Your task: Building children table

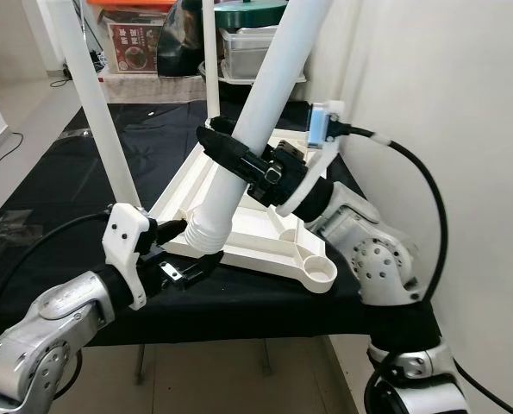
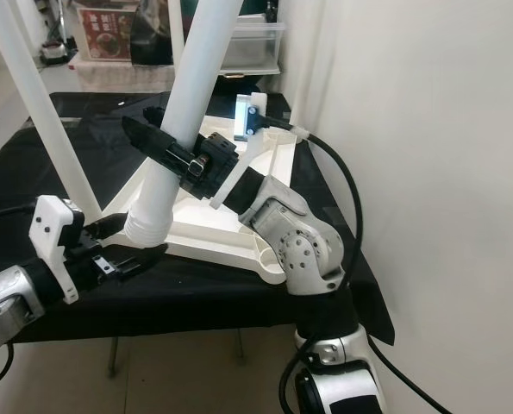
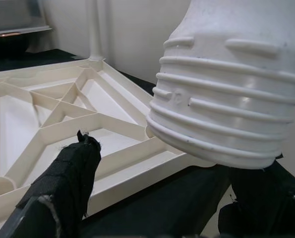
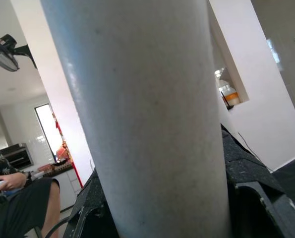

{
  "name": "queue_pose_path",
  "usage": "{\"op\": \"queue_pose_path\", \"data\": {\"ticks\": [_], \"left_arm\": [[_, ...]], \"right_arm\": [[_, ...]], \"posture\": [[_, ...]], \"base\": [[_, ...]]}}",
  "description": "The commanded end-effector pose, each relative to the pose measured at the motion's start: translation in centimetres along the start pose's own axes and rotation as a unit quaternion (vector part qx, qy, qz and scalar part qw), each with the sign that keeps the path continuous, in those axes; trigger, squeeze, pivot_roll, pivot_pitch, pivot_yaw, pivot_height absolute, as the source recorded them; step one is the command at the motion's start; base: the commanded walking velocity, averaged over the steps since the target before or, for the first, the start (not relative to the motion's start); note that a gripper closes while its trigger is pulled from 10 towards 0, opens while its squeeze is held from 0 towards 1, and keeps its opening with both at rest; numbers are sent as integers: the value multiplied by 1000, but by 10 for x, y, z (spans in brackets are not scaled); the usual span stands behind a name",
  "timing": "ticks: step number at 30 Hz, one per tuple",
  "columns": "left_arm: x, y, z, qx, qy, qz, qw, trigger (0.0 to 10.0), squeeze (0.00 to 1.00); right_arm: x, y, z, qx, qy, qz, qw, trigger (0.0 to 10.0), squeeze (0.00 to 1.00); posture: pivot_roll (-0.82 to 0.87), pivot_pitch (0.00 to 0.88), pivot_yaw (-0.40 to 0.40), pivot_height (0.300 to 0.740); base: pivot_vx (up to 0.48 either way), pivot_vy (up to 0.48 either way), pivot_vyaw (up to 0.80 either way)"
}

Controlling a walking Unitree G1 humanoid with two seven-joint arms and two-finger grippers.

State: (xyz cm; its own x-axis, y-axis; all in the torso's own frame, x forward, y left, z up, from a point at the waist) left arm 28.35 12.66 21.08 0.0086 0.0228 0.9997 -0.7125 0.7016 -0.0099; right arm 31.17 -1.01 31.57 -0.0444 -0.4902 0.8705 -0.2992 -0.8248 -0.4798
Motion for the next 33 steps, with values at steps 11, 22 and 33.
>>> {"op": "queue_pose_path", "data": {"ticks": [11,22,33], "left_arm": [[2,-18,32,-112,-4,-7,994,10000,0],[-3,-13,25,-103,-13,-22,994,10000,0],[-5,-17,23,-104,-5,-13,994,0,0]], "right_arm": [[-18,-3,-7,7,-3,-40,999,0,0],[-20,2,-14,38,12,-65,997,0,0],[-25,1,-23,43,3,-62,997,0,0]], "posture": [[22,0,-58,740],[26,0,-61,740],[19,0,-56,740]], "base": [[0,0,0],[0,0,0],[0,0,0]]}}
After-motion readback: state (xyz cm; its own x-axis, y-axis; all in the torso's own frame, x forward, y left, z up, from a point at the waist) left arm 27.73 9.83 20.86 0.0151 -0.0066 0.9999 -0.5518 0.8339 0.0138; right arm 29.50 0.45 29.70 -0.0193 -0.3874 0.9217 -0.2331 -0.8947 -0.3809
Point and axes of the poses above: a point about 5 cm out from each wrist's last joint towards the gripper, its own y axis pointing back from the gripper into the wrist, its own x axis along the axis of the wrist's last joint, z = x × y, the point moved 5 cm from there along -y, pointing out of the wrist towards the gripper, and after that the axes turned 3 degrees about y, right-handed, at the moved point
